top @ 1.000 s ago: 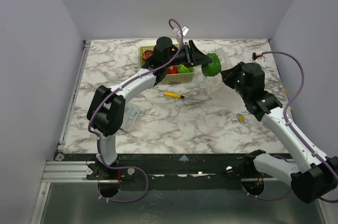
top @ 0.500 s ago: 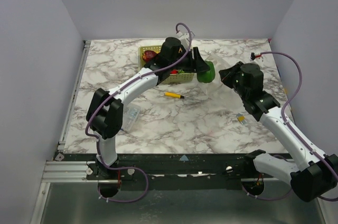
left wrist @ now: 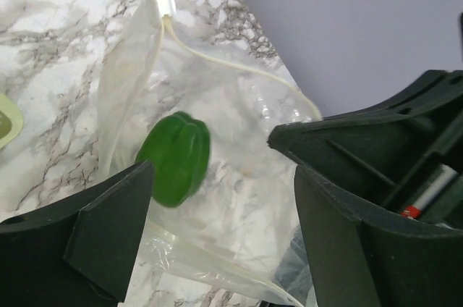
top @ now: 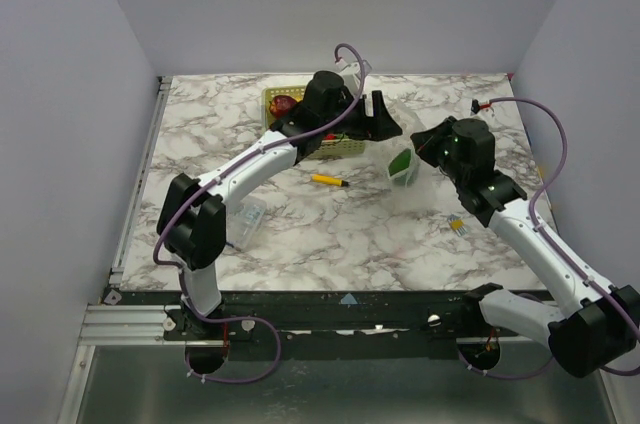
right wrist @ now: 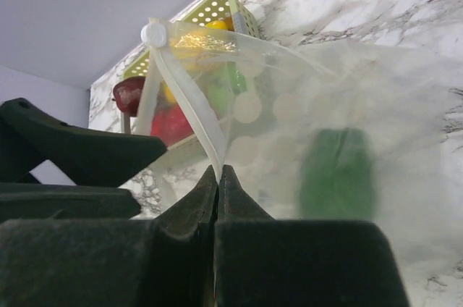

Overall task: Place the food in the zip-top bag and seal the zipper
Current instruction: Place the fake vegetable in the zipper food storage bag, then pick up the fake fruit from the bin.

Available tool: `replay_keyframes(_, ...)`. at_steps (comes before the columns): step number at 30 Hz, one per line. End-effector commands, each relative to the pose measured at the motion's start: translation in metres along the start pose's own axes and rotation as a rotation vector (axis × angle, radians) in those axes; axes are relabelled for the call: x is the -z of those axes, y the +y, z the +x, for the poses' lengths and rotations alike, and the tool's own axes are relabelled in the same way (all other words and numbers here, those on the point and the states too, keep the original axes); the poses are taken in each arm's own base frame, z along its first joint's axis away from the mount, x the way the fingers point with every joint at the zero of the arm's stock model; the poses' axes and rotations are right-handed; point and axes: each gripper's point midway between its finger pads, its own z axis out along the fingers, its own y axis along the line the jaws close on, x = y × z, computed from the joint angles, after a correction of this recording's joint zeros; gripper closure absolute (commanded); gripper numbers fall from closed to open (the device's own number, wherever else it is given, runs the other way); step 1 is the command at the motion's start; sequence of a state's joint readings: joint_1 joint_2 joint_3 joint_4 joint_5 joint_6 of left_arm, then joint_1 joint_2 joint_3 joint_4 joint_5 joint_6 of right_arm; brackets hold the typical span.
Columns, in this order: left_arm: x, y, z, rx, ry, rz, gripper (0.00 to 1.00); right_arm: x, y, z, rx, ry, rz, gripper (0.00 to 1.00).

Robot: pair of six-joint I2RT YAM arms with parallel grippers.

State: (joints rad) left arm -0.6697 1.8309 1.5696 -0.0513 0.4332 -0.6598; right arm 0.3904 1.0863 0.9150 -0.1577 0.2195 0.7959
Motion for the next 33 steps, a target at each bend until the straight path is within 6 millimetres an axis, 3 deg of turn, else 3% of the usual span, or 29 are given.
replay_keyframes(1,0.027,-0.026,-0.036,-0.113,-0.109,0.003,0.20,-0.003,0.000,0.001,-0.020,0.004,-0.006,0.99)
replay_keyframes(10,0.049,-0.020,-0.064,-0.157,-0.196,-0.034,0.20,-0.001,-0.001,-0.003,-0.002,-0.009,0.003,0.99)
replay_keyframes(16,0.064,-0.001,-0.084,-0.131,-0.252,-0.062,0.21,0.002,-0.008,-0.007,0.013,-0.027,0.036,0.99)
replay_keyframes(21,0.071,0.036,-0.095,-0.059,-0.296,-0.120,0.27,0.004,-0.014,-0.005,0.019,-0.025,0.060,0.99)
replay_keyframes(27,0.080,0.100,-0.108,-0.022,-0.380,-0.336,0.28,0.008,-0.012,-0.009,0.018,-0.035,0.053,0.99)
replay_keyframes(30,0.068,0.128,-0.108,-0.012,-0.339,-0.427,0.28,0.007,-0.013,-0.011,0.022,-0.041,0.059,0.99)
replay_keyframes(33,0.047,0.144,-0.102,0.008,-0.269,-0.452,0.28,0.005,-0.013,-0.013,0.032,-0.045,0.070,0.99)
